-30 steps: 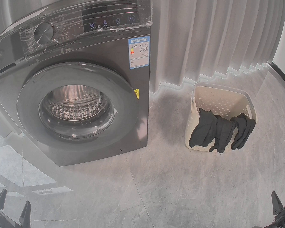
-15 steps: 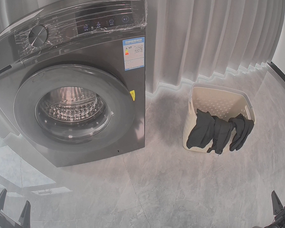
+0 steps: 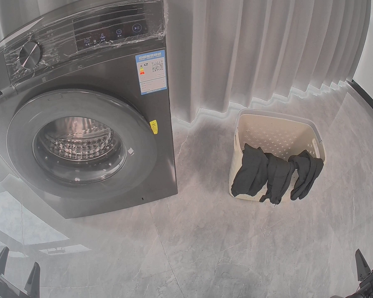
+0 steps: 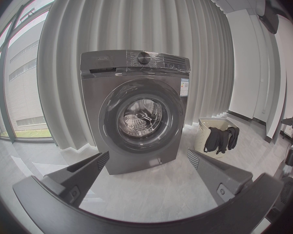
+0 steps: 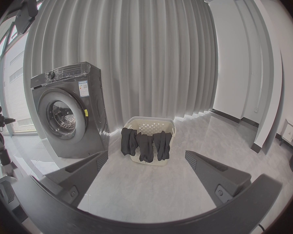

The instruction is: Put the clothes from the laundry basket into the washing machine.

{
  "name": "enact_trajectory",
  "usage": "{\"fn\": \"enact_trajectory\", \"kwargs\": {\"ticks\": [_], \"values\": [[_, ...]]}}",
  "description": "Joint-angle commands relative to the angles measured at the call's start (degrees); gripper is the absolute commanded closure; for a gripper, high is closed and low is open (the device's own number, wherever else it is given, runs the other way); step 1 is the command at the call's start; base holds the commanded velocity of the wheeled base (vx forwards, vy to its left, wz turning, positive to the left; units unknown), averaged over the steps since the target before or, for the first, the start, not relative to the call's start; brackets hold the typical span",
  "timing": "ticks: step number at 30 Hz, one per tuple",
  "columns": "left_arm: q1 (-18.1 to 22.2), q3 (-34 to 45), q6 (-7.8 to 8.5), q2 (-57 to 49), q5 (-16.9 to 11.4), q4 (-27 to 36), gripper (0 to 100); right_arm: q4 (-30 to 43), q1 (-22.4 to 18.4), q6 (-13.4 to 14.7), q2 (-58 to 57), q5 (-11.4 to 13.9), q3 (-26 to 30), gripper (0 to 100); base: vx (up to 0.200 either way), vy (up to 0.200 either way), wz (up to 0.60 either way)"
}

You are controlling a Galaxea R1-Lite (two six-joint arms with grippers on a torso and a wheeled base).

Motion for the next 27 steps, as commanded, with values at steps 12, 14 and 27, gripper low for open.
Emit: {"fn": "enact_trajectory", "kwargs": {"ticks": [12, 14, 27], "values": [[0.02, 1.01, -0.04, -0.75, 0.00, 0.00, 0, 0.09, 0.00, -0.02, -0.59, 0.02, 0.75, 0, 0.100, 0.000, 0.00], [0.02, 1.01, -0.22, -0.75, 0.00, 0.00, 0, 0.00, 0.00, -0.02, -0.59, 0.02, 0.75, 0, 0.000, 0.000, 0.00], [0.02, 1.01, -0.04, -0.75, 0.00, 0.00, 0, 0.00, 0.00, -0.02, -0.59, 0.02, 0.75, 0, 0.000, -0.092, 0.00]]}}
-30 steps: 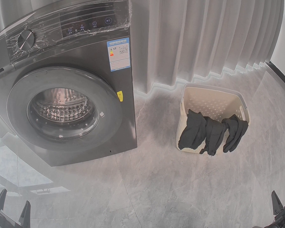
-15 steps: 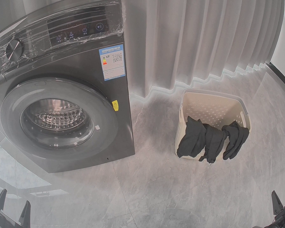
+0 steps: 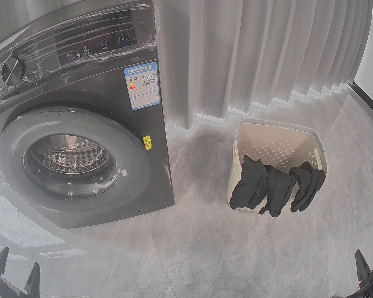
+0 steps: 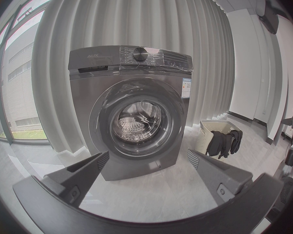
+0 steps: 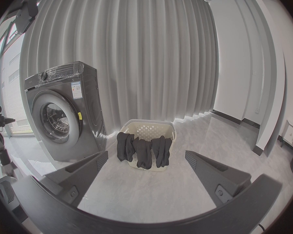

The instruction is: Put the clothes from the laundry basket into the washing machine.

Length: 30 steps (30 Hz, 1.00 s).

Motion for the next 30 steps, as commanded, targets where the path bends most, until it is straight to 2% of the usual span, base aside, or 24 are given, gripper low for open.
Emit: {"fn": "enact_trajectory", "kwargs": {"ticks": [1, 8, 17, 28, 30], "values": [[0.04, 1.01, 0.01, -0.75, 0.00, -0.05, 0, 0.00, 0.03, -0.02, -0.59, -0.07, 0.75, 0, 0.000, 0.000, 0.00], [0.04, 1.01, 0.01, -0.75, 0.00, 0.04, 0, 0.00, 0.03, -0.02, -0.59, 0.02, 0.75, 0, 0.000, 0.000, 0.00], [0.04, 1.01, 0.01, -0.75, 0.09, 0.04, 0, 0.00, 0.03, -0.02, -0.59, 0.02, 0.75, 0, 0.000, -0.200, 0.00], [0.04, 1.01, 0.10, -0.75, 0.09, 0.04, 0, 0.00, 0.03, -0.02, -0.59, 0.02, 0.75, 0, 0.000, 0.000, 0.00], [0.04, 1.01, 0.10, -0.75, 0.09, 0.04, 0, 0.00, 0.03, -0.02, -0.59, 0.02, 0.75, 0, 0.000, 0.000, -0.60]]}}
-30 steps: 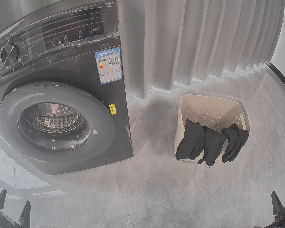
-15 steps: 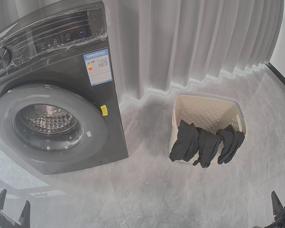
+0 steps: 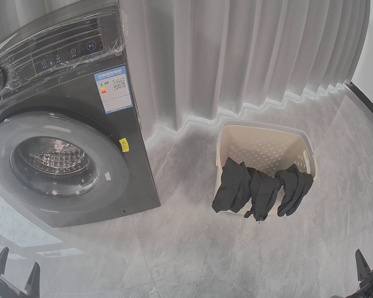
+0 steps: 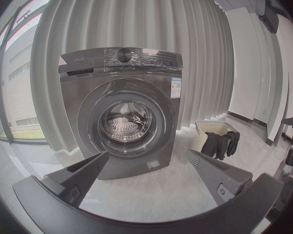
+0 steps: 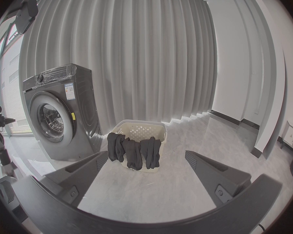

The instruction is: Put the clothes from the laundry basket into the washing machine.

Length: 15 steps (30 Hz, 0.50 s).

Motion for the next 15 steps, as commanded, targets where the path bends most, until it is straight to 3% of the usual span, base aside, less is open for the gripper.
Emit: {"fn": "enact_trajectory", "kwargs": {"ticks": [1, 4, 12, 15], "values": [[0.02, 1.01, -0.01, -0.75, 0.01, -0.02, 0, 0.00, 0.03, -0.02, -0.59, 0.03, 0.75, 0, 0.000, 0.000, -0.60], [0.02, 1.01, -0.01, -0.75, 0.01, -0.02, 0, 0.00, 0.03, -0.02, -0.59, 0.03, 0.75, 0, 0.000, 0.000, -0.60], [0.02, 1.01, -0.01, -0.75, 0.01, -0.02, 0, 0.00, 0.03, -0.02, -0.59, 0.03, 0.75, 0, 0.000, 0.000, 0.00], [0.02, 1.01, -0.01, -0.75, 0.01, -0.02, 0, 0.00, 0.03, -0.02, -0.59, -0.05, 0.75, 0, 0.000, -0.200, 0.00]]}}
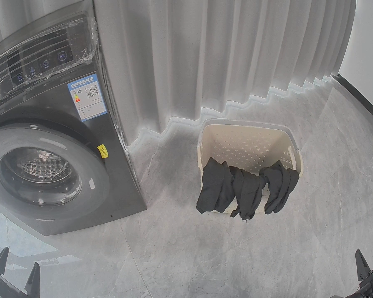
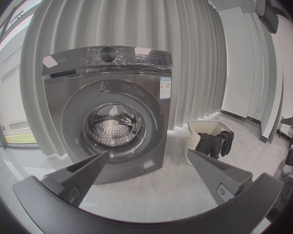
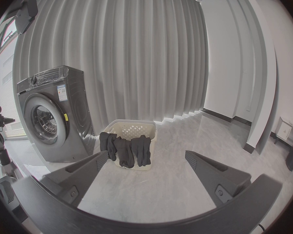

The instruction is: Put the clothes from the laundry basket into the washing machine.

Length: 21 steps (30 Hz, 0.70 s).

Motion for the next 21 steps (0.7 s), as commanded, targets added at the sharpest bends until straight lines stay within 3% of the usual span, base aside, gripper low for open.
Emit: {"fn": "enact_trajectory", "kwargs": {"ticks": [1, 6, 17, 21], "values": [[0.04, 1.01, 0.00, -0.75, 0.04, -0.01, 0, 0.00, -0.06, -0.02, -0.59, -0.03, 0.75, 0, 0.000, -0.200, 0.00], [0.04, 1.01, 0.00, -0.75, 0.04, -0.01, 0, 0.00, 0.03, -0.02, -0.59, 0.06, 0.75, 0, 0.000, -0.200, 0.00], [0.04, 1.01, 0.18, -0.75, 0.04, -0.01, 0, 0.00, 0.03, -0.02, -0.59, 0.06, 0.75, 0, 0.000, 0.000, 0.00], [0.04, 1.01, 0.09, -0.75, 0.04, -0.01, 0, 0.00, 0.03, -0.02, -0.59, -0.03, 0.75, 0, 0.000, -0.200, 0.00]]}}
